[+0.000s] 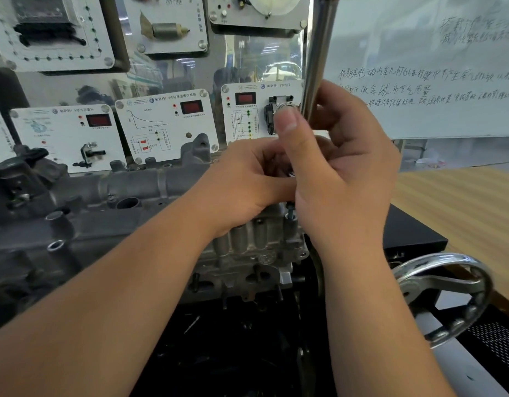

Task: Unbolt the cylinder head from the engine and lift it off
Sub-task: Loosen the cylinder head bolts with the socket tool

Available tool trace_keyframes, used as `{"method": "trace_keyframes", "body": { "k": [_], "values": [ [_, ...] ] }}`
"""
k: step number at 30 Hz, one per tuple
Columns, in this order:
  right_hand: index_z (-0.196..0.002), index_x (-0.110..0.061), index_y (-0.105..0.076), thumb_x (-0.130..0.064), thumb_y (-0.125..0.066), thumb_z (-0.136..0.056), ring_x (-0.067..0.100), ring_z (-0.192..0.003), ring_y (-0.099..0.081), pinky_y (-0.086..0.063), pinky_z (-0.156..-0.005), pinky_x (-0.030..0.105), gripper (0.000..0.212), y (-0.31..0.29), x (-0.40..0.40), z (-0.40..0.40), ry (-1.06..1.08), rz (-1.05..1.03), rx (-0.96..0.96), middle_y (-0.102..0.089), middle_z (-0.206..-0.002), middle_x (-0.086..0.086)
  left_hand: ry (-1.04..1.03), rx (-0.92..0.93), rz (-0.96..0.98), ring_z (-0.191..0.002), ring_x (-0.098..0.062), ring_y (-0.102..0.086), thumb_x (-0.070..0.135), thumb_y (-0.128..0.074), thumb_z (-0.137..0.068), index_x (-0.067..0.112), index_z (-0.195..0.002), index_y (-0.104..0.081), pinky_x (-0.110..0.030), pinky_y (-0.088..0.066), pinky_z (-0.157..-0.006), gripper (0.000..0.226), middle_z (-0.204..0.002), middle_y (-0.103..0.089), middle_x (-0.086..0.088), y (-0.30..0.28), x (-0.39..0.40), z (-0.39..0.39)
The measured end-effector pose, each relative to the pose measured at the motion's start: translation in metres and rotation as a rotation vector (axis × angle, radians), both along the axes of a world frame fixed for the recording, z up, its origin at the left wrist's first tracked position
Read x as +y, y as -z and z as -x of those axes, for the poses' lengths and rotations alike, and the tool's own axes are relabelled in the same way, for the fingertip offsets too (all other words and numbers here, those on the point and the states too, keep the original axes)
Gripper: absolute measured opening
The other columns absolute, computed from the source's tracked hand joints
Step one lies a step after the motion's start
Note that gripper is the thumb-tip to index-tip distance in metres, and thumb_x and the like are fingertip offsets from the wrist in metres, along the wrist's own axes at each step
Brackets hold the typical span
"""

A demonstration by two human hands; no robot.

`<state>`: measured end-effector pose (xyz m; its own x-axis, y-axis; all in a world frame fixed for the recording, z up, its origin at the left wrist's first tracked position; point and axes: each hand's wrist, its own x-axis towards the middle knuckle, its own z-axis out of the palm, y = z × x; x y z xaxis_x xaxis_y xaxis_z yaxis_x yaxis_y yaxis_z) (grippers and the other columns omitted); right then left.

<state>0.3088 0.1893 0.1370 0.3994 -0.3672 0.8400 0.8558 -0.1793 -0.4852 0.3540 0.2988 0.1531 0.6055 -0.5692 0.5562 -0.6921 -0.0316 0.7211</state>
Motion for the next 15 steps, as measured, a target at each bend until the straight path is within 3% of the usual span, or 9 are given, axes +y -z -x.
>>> {"method": "trace_keyframes", "body": {
  "k": [3,5,8,11,13,15],
  "values": [
    [-0.098,-0.029,-0.071,-0.026,-0.069,-0.094,0.015,-0.077,-0.068,-0.058,-0.071,0.039,0.006,0.001,-0.001,0.0,0.044,-0.042,0.003,-0.07,-0.084,-0.01,0.001,-0.013,0.0,-0.088,-0.041,-0.068,0.016,-0.077,-0.076,0.033,-0.09,-0.076,-0.047,-0.059,-0.082,0.022,-0.088,-0.074,-0.012,0.002,0.001,-0.001],
    [-0.095,-0.025,-0.072,-0.022,-0.066,-0.096,0.015,-0.07,-0.066,-0.055,-0.064,0.034,0.007,0.001,-0.003,-0.001,0.034,-0.052,0.0,-0.065,-0.074,-0.013,0.029,0.033,0.007,-0.081,-0.028,-0.07,0.012,-0.078,-0.075,0.029,-0.088,-0.076,-0.038,-0.062,-0.079,0.021,-0.08,-0.074,-0.005,0.003,0.003,-0.002],
    [-0.121,-0.013,-0.07,-0.018,-0.062,-0.098,0.016,-0.074,-0.073,-0.06,-0.065,0.035,0.025,0.0,-0.009,-0.001,-0.064,-0.096,0.011,-0.07,-0.08,-0.008,0.068,0.12,0.012,-0.08,-0.016,-0.073,0.011,-0.083,-0.072,0.014,-0.092,-0.074,-0.027,-0.06,-0.078,0.022,-0.082,-0.076,-0.003,0.004,0.005,-0.004],
    [-0.14,-0.013,-0.057,-0.021,-0.059,-0.101,0.015,-0.084,-0.074,-0.062,-0.075,0.041,0.04,0.001,-0.01,-0.002,-0.086,-0.041,0.026,-0.077,-0.09,-0.004,0.079,0.086,0.002,-0.079,-0.01,-0.072,-0.002,-0.076,-0.079,0.014,-0.1,-0.073,-0.022,-0.057,-0.075,0.026,-0.082,-0.075,0.005,0.003,0.002,-0.002],
    [-0.139,-0.013,-0.057,-0.021,-0.056,-0.102,0.012,-0.087,-0.073,-0.059,-0.078,0.036,0.038,0.001,-0.006,-0.002,-0.055,0.002,0.022,-0.077,-0.094,-0.004,0.037,0.041,-0.001,-0.078,-0.014,-0.071,-0.001,-0.076,-0.08,0.019,-0.096,-0.074,-0.024,-0.057,-0.071,0.025,-0.081,-0.075,0.003,0.001,0.001,-0.001],
    [-0.132,-0.01,-0.06,-0.022,-0.061,-0.099,0.013,-0.088,-0.072,-0.057,-0.076,0.032,0.035,0.0,-0.001,-0.002,-0.034,0.005,0.019,-0.075,-0.098,-0.002,-0.009,0.01,0.0,-0.086,-0.034,-0.072,0.008,-0.075,-0.077,0.013,-0.099,-0.075,-0.041,-0.062,-0.078,0.022,-0.09,-0.075,-0.014,0.001,0.0,-0.003]
  ]
}}
